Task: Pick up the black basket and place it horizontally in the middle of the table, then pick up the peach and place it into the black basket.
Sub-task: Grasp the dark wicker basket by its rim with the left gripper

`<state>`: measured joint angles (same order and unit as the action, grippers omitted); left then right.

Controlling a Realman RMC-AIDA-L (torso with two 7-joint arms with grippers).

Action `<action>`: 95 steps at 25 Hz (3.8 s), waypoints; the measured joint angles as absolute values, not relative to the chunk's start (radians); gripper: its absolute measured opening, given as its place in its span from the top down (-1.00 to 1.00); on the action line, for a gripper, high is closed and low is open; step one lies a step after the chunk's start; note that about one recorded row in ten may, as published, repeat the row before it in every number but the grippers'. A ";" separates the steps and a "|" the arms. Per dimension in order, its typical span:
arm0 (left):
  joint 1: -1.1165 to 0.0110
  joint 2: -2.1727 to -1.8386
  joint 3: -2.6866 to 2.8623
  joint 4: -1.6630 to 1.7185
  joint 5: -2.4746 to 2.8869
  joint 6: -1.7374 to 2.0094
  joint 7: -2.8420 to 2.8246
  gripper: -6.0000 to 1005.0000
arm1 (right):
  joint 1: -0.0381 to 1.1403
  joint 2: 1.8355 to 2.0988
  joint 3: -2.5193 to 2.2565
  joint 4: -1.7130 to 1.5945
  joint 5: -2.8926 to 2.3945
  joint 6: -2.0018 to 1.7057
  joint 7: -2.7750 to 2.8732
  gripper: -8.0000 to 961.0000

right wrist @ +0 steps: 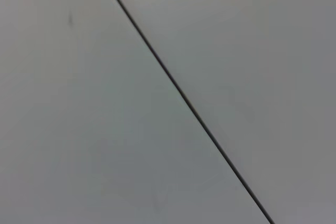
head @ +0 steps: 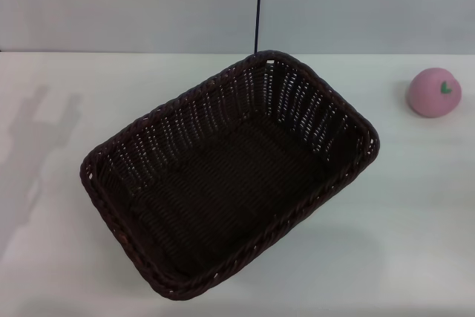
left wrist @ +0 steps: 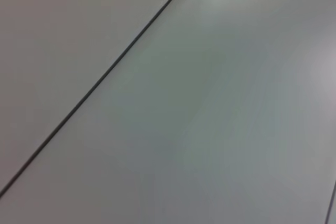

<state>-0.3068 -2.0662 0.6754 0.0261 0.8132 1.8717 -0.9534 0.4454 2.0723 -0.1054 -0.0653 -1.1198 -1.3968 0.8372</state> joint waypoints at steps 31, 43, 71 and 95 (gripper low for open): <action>-0.348 -2.066 0.566 -0.067 0.824 1.820 -0.960 -0.55 | 0.485 2.074 -0.098 -0.071 -1.118 -1.364 0.750 -0.07; -0.293 -2.067 0.562 -0.044 0.819 1.807 -0.946 -0.54 | 0.466 2.075 -0.099 -0.065 -1.118 -1.364 0.754 -0.07; -0.471 -1.913 0.923 1.012 1.700 1.504 -2.040 -0.53 | 0.492 2.073 -0.143 -0.042 -1.131 -1.199 0.747 -0.07; -0.704 -2.056 0.954 1.303 2.503 1.698 -2.340 -0.54 | 0.487 2.077 -0.143 -0.028 -1.131 -1.133 0.745 -0.07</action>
